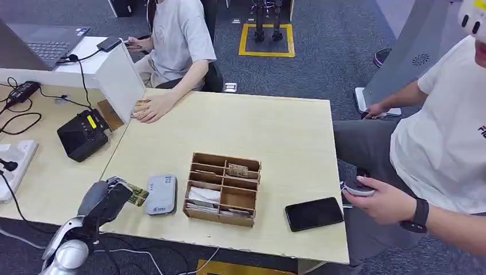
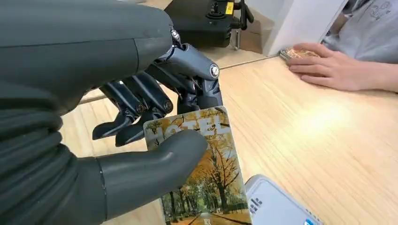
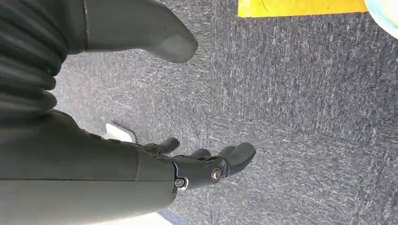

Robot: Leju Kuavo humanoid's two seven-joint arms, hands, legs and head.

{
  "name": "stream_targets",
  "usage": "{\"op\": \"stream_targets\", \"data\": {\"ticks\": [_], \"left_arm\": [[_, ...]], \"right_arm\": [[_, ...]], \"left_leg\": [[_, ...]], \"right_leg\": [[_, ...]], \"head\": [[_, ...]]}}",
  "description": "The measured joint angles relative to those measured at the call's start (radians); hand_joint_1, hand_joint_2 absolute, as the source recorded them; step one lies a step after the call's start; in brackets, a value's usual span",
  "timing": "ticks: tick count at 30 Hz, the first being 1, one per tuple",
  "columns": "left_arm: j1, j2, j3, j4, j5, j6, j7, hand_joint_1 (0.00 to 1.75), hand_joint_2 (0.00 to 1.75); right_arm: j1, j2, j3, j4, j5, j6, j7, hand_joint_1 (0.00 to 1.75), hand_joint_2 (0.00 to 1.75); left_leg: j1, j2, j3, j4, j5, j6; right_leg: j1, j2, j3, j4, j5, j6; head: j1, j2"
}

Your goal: Pass the card to the sensor for recognition and then transmit it.

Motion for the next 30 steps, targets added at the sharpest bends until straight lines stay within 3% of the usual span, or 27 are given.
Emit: {"op": "stream_targets", "data": {"ticks": [5, 14, 20, 30], "left_arm": [[0.007, -0.002, 0.0, 0.0, -0.013, -0.004, 0.001, 1.75, 1.75], [0.014, -0.064, -0.005, 0.006, -0.026, 0.027, 0.01, 1.75, 1.75], [0.013, -0.083, -0.005, 0.01, -0.008, 0.033, 0.021, 1.75, 1.75], [0.012, -0.121, -0.004, 0.01, 0.125, 0.04, 0.055, 1.75, 1.75]], "right_arm": [[0.0, 0.001, 0.0, 0.0, 0.0, 0.0, 0.0, 0.0, 1.75], [0.0, 0.003, 0.0, 0.0, 0.001, 0.0, 0.003, 0.0, 1.75], [0.0, 0.005, 0.0, 0.0, 0.002, 0.0, 0.008, 0.0, 1.75], [0.001, 0.01, 0.0, 0.001, 0.01, -0.002, 0.014, 0.0, 1.75]], "left_leg": [[0.0, 0.0, 0.0, 0.0, 0.0, 0.0], [0.0, 0.0, 0.0, 0.0, 0.0, 0.0], [0.0, 0.0, 0.0, 0.0, 0.0, 0.0], [0.0, 0.0, 0.0, 0.0, -0.001, 0.001]], "right_leg": [[0.0, 0.0, 0.0, 0.0, 0.0, 0.0], [0.0, 0.0, 0.0, 0.0, 0.0, 0.0], [0.0, 0.0, 0.0, 0.0, 0.0, 0.0], [0.0, 0.0, 0.0, 0.0, 0.0, 0.0]], "head": [[0.0, 0.0], [0.0, 0.0], [0.0, 0.0], [0.0, 0.0]]}}
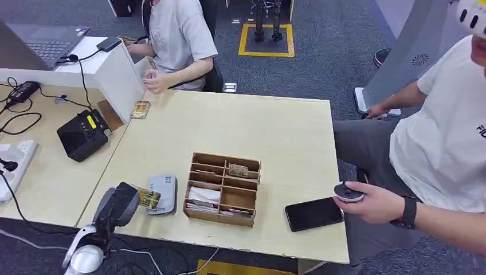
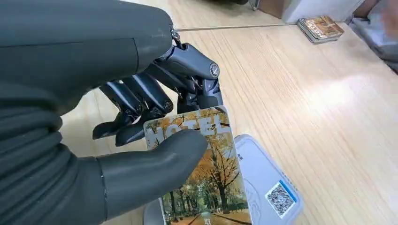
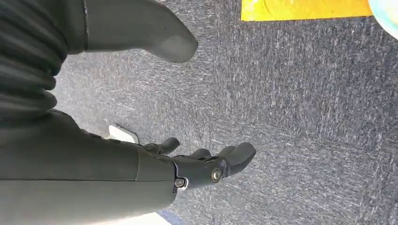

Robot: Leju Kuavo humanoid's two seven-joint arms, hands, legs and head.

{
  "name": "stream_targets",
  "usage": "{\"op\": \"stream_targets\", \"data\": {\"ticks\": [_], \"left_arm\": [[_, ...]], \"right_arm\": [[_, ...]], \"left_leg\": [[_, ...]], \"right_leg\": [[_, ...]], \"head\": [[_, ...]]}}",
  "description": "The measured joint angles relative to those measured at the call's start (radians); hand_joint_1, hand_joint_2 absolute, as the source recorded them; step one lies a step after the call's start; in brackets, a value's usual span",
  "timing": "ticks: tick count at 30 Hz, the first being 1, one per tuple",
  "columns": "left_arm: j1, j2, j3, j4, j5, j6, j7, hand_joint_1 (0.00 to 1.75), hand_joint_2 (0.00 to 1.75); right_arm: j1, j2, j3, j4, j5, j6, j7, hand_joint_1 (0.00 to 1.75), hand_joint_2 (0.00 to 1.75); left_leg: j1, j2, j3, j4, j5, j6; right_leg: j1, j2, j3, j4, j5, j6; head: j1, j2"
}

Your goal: Pass the card to the sensor for recognition and then transmit it.

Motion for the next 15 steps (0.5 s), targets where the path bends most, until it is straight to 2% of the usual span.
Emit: {"op": "stream_targets", "data": {"ticks": [15], "left_arm": [[-0.01, -0.024, 0.001, 0.027, -0.072, 0.093, 0.01, 1.75, 1.75]], "right_arm": [[0.0, 0.003, 0.0, 0.0, 0.01, 0.0, 0.007, 0.0, 1.75]], "left_leg": [[0.0, 0.0, 0.0, 0.0, 0.0, 0.0]], "right_leg": [[0.0, 0.0, 0.0, 0.0, 0.0, 0.0]], "head": [[0.0, 0.0]]}}
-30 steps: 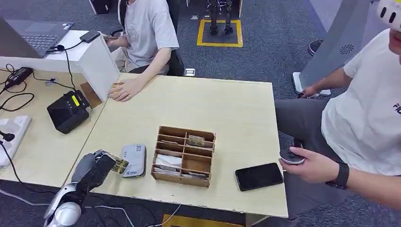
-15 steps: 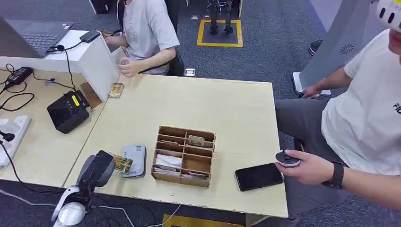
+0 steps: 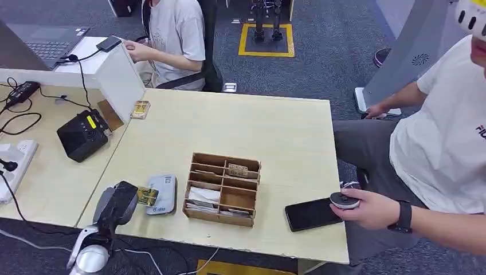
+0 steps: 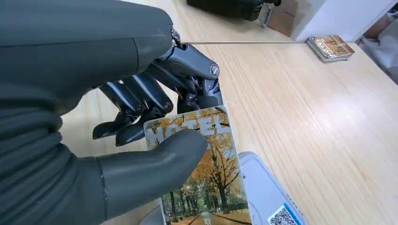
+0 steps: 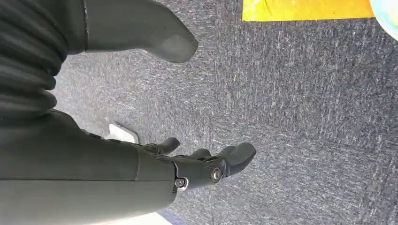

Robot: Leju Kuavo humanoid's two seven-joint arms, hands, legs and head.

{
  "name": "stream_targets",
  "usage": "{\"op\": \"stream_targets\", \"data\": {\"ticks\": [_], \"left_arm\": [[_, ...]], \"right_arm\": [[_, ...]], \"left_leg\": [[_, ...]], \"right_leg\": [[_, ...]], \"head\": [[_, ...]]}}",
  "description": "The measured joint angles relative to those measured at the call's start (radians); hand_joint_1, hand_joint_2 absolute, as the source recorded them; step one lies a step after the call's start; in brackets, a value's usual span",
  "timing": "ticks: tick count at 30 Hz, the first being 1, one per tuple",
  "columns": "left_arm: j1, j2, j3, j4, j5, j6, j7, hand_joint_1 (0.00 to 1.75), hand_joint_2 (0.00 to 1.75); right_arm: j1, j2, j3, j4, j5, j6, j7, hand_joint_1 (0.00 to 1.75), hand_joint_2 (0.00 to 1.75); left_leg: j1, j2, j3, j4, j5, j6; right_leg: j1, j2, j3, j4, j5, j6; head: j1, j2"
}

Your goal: Pass the card to the sensor for recognition and then transmit it.

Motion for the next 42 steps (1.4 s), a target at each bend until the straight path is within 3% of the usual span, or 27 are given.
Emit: {"op": "stream_targets", "data": {"ticks": [26, 42], "left_arm": [[-0.003, -0.029, 0.021, 0.057, -0.171, 0.07, 0.006, 1.75, 1.75], [-0.004, -0.044, 0.03, 0.073, -0.184, 0.074, 0.006, 1.75, 1.75]], "right_arm": [[-0.001, 0.0, 0.0, 0.0, 0.017, 0.0, -0.005, 0.0, 1.75], [-0.002, 0.0, 0.0, 0.0, 0.017, 0.0, -0.007, 0.0, 1.75]], "left_leg": [[0.0, 0.0, 0.0, 0.0, 0.0, 0.0], [0.0, 0.0, 0.0, 0.0, 0.0, 0.0]], "right_leg": [[0.0, 0.0, 0.0, 0.0, 0.0, 0.0], [0.0, 0.0, 0.001, 0.0, 0.0, 0.0]], "head": [[0.0, 0.0], [0.0, 0.0]]}}
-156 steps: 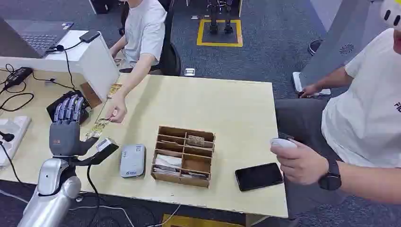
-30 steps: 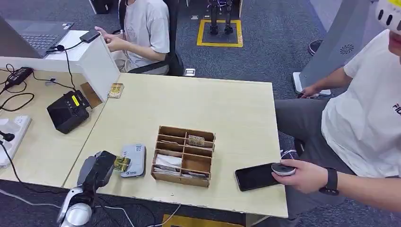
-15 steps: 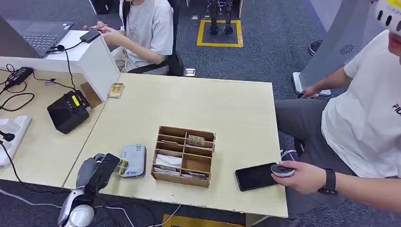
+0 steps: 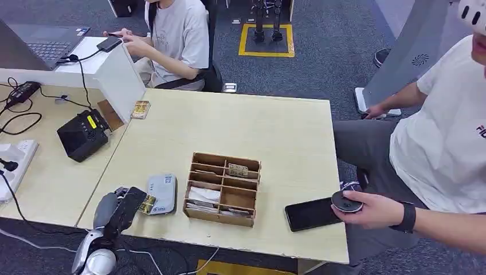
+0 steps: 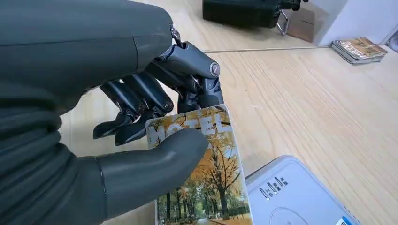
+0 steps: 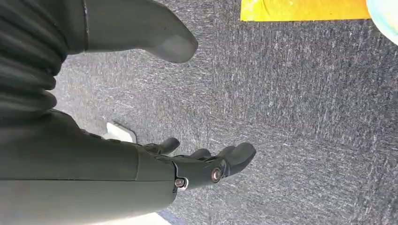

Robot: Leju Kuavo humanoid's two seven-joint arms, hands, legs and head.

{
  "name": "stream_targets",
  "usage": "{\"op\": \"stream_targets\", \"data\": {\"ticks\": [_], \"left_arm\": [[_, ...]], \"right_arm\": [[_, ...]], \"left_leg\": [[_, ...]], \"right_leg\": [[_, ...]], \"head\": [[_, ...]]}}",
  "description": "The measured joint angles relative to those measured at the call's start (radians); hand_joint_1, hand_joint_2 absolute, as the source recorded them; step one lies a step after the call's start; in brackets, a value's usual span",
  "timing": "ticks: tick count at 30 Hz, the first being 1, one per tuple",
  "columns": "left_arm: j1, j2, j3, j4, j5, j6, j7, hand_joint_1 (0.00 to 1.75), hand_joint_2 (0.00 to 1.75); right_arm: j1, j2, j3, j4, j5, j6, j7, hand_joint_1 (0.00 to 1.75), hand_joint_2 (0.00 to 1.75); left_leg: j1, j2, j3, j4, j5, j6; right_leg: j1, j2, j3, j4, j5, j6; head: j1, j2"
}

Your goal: Pass the card to the sensor for recognition and then transmit it.

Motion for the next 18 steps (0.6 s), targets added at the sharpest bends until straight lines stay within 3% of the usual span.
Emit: {"op": "stream_targets", "data": {"ticks": [6, 9, 12, 16, 18], "left_arm": [[0.0, -0.006, 0.01, 0.001, 0.087, -0.036, -0.021, 1.75, 1.75], [-0.001, -0.01, 0.035, 0.0, 0.276, -0.103, -0.021, 1.75, 1.75], [-0.002, -0.009, 0.065, -0.005, 0.415, -0.125, -0.019, 1.75, 1.75], [-0.021, 0.006, 0.086, -0.018, 0.615, -0.108, -0.04, 1.75, 1.75], [-0.051, 0.031, 0.095, -0.023, 0.662, -0.087, -0.04, 1.75, 1.75]], "right_arm": [[0.0, 0.0, 0.0, 0.0, -0.002, -0.003, 0.0, 0.0, 1.75], [0.0, 0.0, 0.0, 0.0, -0.002, -0.006, 0.0, 0.0, 1.75], [0.001, 0.0, 0.0, 0.0, 0.0, -0.012, 0.003, 0.0, 1.75], [0.0, 0.0, 0.0, 0.0, 0.001, -0.021, 0.006, 0.0, 1.75], [0.0, 0.0, 0.0, 0.0, 0.001, -0.021, 0.007, 0.0, 1.75]], "left_leg": [[0.0, 0.0, 0.0, 0.0, 0.0, 0.0], [0.0, 0.0, 0.0, 0.0, 0.0, 0.0], [0.0, 0.0, 0.0, 0.0, 0.0, 0.0], [0.0, 0.0, 0.0, 0.0, 0.0, 0.0], [0.001, -0.001, 0.0, 0.0, 0.001, 0.0]], "right_leg": [[0.0, 0.0, 0.0, 0.0, 0.0, 0.0], [0.0, 0.0, 0.0, 0.0, 0.0, 0.0], [0.0, 0.0, 0.0, 0.0, 0.0, 0.0], [0.0, 0.0, 0.0, 0.0, 0.0, 0.0], [0.0, -0.001, 0.0, 0.0, 0.0, 0.0]], "head": [[0.0, 0.0], [0.0, 0.0], [0.0, 0.0], [0.0, 0.0], [0.001, 0.0]]}}
